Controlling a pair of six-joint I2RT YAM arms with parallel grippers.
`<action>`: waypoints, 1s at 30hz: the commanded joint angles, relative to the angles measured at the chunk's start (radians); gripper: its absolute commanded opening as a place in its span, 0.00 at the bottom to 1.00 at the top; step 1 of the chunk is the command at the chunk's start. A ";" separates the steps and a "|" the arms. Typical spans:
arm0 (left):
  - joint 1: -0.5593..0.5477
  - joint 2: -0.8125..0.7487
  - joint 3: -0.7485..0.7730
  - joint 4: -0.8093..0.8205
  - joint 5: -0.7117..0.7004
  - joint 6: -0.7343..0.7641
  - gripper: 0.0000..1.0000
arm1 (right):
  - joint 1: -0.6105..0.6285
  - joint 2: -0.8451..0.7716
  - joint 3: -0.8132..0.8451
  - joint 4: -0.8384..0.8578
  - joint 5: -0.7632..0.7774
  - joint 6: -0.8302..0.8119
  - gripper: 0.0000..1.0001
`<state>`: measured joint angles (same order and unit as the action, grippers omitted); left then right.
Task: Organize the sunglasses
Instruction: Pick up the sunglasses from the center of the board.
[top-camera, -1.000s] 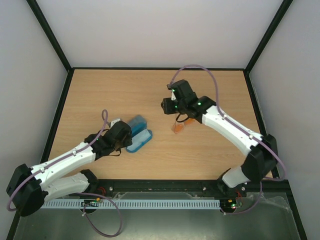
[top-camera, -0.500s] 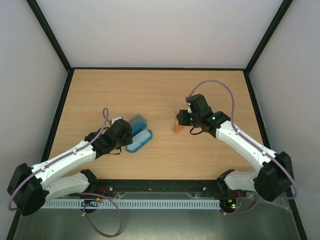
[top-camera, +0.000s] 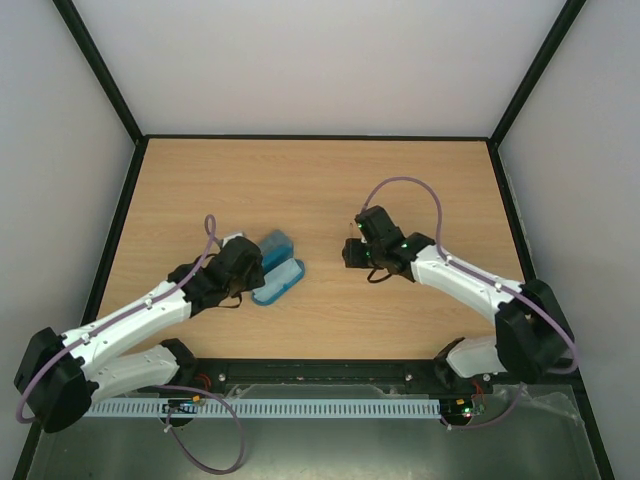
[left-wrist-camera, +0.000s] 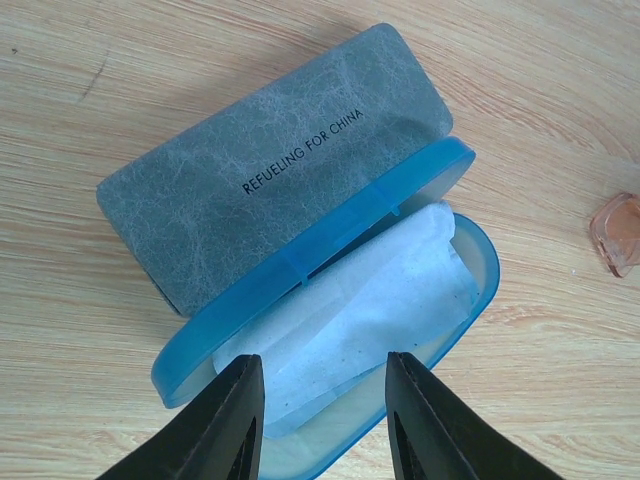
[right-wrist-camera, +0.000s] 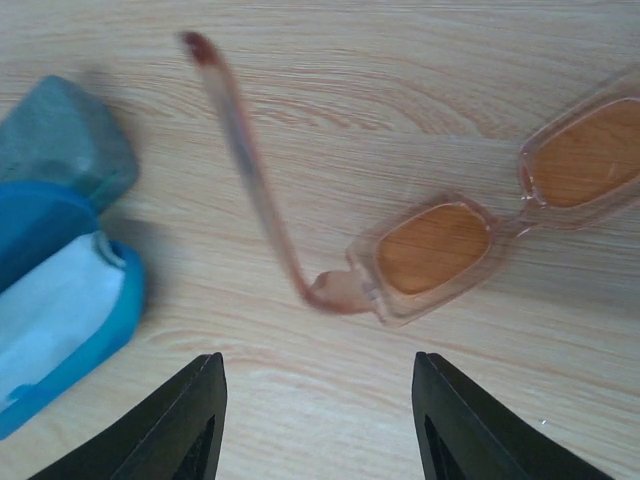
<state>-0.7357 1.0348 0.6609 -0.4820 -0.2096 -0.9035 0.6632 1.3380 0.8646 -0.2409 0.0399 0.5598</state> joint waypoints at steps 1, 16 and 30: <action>0.011 -0.021 -0.020 0.005 0.007 0.008 0.37 | 0.004 0.075 0.013 0.056 0.086 -0.024 0.52; 0.018 -0.025 -0.032 0.027 0.020 0.006 0.37 | 0.004 0.255 0.094 0.150 0.054 -0.051 0.44; 0.019 -0.014 -0.030 0.032 0.031 0.013 0.37 | 0.004 0.237 0.097 0.125 0.045 -0.110 0.08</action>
<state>-0.7231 1.0138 0.6380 -0.4545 -0.1848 -0.9035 0.6636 1.5970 0.9401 -0.0849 0.0856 0.4782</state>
